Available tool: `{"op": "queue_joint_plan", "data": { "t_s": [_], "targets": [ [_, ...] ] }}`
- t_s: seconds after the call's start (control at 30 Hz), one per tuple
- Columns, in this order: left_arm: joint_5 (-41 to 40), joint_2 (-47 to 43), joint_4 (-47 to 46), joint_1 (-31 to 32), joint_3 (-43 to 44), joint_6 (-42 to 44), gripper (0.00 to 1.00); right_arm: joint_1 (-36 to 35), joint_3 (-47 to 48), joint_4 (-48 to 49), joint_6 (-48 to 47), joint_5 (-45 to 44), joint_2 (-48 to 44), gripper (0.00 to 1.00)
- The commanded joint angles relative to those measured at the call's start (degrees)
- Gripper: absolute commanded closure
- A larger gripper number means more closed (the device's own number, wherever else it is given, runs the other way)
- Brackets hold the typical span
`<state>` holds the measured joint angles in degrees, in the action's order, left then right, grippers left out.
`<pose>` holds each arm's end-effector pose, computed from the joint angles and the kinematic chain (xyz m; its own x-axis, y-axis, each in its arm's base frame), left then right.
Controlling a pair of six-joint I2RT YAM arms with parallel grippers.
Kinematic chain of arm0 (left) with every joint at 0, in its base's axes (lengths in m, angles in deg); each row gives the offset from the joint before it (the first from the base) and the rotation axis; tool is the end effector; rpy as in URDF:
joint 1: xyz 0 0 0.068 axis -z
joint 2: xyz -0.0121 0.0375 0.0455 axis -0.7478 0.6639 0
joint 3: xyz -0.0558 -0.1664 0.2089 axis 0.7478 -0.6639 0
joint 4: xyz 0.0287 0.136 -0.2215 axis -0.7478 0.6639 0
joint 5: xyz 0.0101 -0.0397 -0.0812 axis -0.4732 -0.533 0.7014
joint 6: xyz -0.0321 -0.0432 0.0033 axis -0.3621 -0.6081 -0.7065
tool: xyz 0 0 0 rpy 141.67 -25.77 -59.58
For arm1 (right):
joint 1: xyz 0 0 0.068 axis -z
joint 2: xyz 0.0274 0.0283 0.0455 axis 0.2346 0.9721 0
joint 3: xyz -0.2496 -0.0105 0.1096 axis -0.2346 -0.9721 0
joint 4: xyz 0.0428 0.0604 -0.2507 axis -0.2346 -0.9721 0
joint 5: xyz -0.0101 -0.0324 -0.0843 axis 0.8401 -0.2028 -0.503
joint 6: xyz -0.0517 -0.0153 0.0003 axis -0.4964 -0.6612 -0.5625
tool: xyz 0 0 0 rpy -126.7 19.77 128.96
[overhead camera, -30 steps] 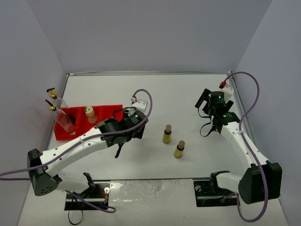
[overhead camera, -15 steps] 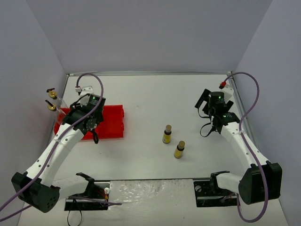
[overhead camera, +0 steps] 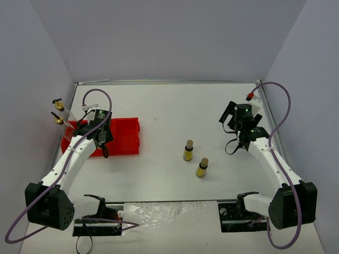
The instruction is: Organize the condiment bottles
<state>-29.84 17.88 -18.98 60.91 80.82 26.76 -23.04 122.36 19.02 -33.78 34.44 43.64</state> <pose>0.2447 -0.0403 0.2837 -0.6376 -0.3756 -0.6727 -0.4426 0.8932 -0.0792 0.2710 0.0360 0.2950 -0.2975 0.4077 -0.8633 0.2434 0.9067 0.3444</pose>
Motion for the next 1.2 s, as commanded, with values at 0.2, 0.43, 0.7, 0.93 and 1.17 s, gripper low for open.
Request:
{"op": "queue_joint_plan", "data": {
  "t_s": [0.2,0.43,0.7,0.93,1.17],
  "targets": [
    [2.81,3.69,-7.57,-1.83,1.37,-0.39,1.0,-0.09,0.28,3.06,-0.59,-0.75,-1.03,0.0],
    [3.18,4.99,-8.98,-2.05,0.09,-1.42,1.0,-0.02,0.09,3.07,-0.85,-0.86,-1.1,0.0],
    [1.45,4.89,-8.22,-2.43,-1.33,-3.08,0.98,0.0,0.06,3.13,-0.87,-0.63,-0.78,0.0],
    [1.16,4.19,-8.88,-2.58,-2.88,-3.75,0.39,0.07,0.29,3.04,-0.94,-0.6,-0.75,0.0],
    [1.63,4.0,-9.08,-2.58,-2.98,-3.62,0.28,-0.02,0.66,3.07,-1.07,-0.42,-0.66,0.0]
  ]
}}
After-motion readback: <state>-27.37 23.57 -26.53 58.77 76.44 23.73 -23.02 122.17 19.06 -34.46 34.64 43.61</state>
